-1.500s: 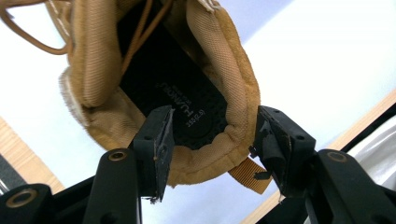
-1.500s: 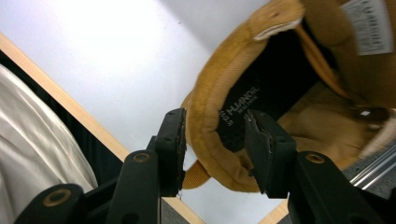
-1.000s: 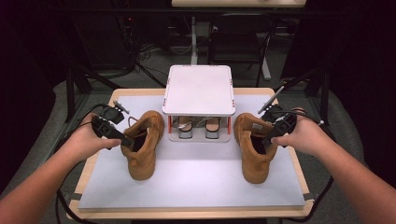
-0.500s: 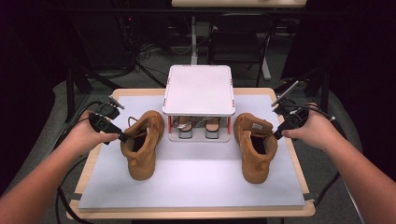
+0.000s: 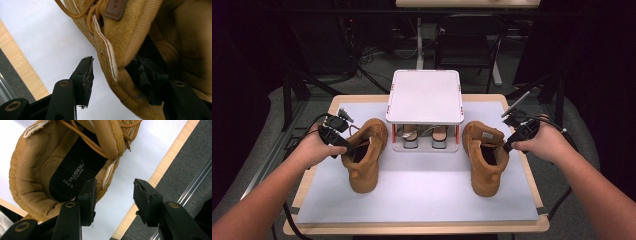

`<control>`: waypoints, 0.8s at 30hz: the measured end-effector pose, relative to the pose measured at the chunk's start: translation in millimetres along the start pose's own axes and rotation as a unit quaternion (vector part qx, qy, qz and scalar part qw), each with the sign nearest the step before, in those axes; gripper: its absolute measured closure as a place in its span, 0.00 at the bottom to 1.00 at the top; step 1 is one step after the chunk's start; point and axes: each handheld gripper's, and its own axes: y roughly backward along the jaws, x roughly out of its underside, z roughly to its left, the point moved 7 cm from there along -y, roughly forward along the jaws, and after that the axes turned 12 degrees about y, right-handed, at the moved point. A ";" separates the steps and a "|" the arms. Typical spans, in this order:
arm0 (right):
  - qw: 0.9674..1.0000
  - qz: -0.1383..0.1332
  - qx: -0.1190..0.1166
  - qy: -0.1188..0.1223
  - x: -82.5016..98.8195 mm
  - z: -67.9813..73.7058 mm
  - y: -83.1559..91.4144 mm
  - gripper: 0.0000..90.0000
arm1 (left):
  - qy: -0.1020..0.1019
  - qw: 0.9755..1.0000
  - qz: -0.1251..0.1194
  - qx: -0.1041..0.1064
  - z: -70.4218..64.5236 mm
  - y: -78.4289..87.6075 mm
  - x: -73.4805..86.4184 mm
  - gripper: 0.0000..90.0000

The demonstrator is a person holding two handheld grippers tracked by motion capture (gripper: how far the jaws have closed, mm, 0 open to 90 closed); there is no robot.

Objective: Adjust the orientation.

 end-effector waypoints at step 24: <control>1.000 -0.006 0.003 -0.013 -1.4 0.3 0.0 0.59 | 0.004 0.999 0.036 -0.024 -2.4 -27.3 2.1 0.74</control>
